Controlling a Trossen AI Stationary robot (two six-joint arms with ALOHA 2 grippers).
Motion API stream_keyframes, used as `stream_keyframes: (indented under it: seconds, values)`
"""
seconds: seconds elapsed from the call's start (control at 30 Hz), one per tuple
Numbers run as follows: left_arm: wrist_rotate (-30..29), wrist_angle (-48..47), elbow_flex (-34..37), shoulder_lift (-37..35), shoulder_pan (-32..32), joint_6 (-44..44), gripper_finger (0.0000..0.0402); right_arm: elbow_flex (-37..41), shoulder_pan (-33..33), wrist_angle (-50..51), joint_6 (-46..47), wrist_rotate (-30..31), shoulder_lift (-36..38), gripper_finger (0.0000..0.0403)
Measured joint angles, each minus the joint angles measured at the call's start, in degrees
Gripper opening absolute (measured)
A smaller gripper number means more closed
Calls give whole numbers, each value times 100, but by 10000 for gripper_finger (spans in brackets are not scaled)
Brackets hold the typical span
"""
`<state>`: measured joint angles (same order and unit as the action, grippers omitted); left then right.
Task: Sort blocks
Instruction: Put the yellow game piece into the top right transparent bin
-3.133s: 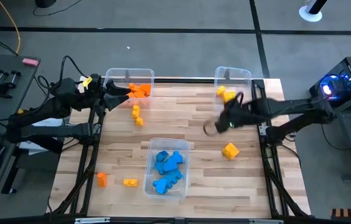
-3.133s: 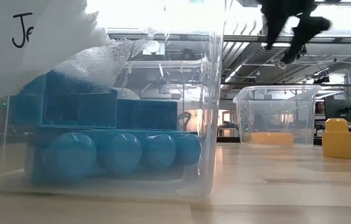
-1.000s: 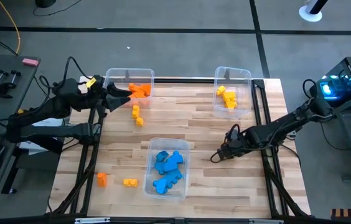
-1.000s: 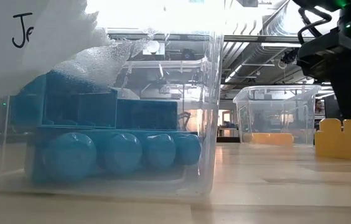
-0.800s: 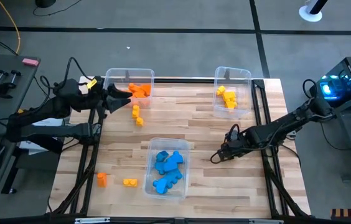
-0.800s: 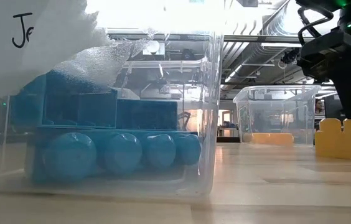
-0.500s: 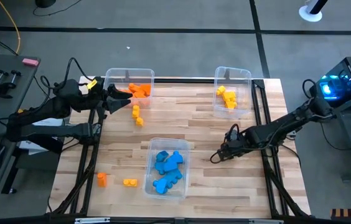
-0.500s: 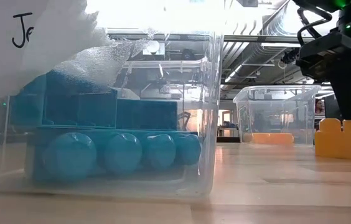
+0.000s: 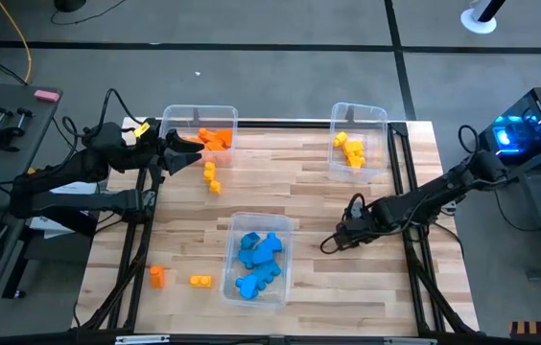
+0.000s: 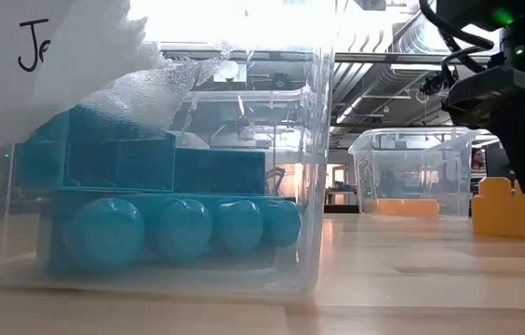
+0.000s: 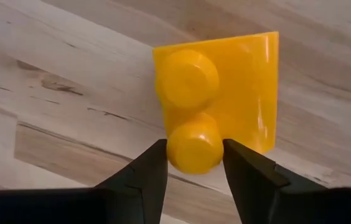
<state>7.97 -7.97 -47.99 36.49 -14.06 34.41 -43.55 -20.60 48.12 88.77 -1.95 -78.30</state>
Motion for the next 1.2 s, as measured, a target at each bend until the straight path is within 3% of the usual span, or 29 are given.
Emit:
stream_keyframes:
  seconds: [0.37, 0.63, 0.77, 0.93, 1.2]
  values:
    - [0, 0, 0, -1, 0, -3, 213, -210, 0, 338, 43, 258, -26, 86]
    - [0, 0, 0, -2, -2, -9, 213, -1571, 46, 1797, -236, 1280, -13, 33]
    - [39, 0, 0, 0, -2, -9, 213, -2116, 112, 2336, -499, 1466, -13, 17]
    - [46, -73, 0, -2, -2, -1, 213, -2132, 94, 2807, -526, 1173, -4, 53]
    - [111, -217, 2, -2, 82, 70, 213, -1015, -19, 1801, -743, 146, -7, 190]
